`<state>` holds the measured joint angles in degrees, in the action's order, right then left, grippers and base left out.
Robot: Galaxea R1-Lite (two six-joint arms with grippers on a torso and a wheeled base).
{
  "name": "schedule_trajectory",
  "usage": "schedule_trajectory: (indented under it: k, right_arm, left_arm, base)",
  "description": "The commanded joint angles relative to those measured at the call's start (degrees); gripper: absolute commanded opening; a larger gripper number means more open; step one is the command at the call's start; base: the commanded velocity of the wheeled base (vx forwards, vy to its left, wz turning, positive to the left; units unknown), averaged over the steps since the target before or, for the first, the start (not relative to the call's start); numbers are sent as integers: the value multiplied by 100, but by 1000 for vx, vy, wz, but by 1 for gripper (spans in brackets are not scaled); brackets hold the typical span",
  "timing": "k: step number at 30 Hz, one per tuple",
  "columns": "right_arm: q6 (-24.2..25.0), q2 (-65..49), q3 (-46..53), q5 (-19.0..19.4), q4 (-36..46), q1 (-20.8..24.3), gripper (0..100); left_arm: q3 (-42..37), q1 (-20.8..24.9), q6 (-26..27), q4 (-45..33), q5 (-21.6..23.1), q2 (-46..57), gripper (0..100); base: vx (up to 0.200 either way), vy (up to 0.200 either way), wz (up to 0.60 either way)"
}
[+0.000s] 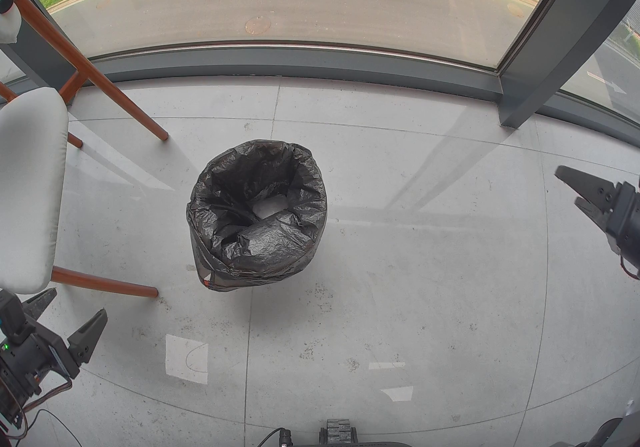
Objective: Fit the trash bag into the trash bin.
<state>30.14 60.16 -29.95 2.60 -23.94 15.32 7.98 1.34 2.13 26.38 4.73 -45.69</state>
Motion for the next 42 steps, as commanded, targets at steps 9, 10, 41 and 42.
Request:
schedule_trajectory:
  k: [9, 10, 41, 42]
  right_arm:
    - [-1018, -2105, 1782, 4, -32, -750, 100]
    - [-1212, -2307, 2020, 4, -75, -741, 100]
    - [-2952, -6016, 2925, -330, 2579, -1524, 100]
    - [-2943, -6016, 2925, -339, 2570, -1524, 100]
  left_arm:
    - [-719, 33, -2, -1267, 72, 2794, 100]
    - [-719, 42, 6, -1715, 81, 3189, 100]
    - [-798, -134, -328, -2471, -614, 4569, 100]
    - [-798, -134, -345, -2603, -693, 4569, 100]
  base:
    - [0, 0, 0]
    - [0, 0, 0]
    - [0, 0, 0]
    - [0, 0, 0]
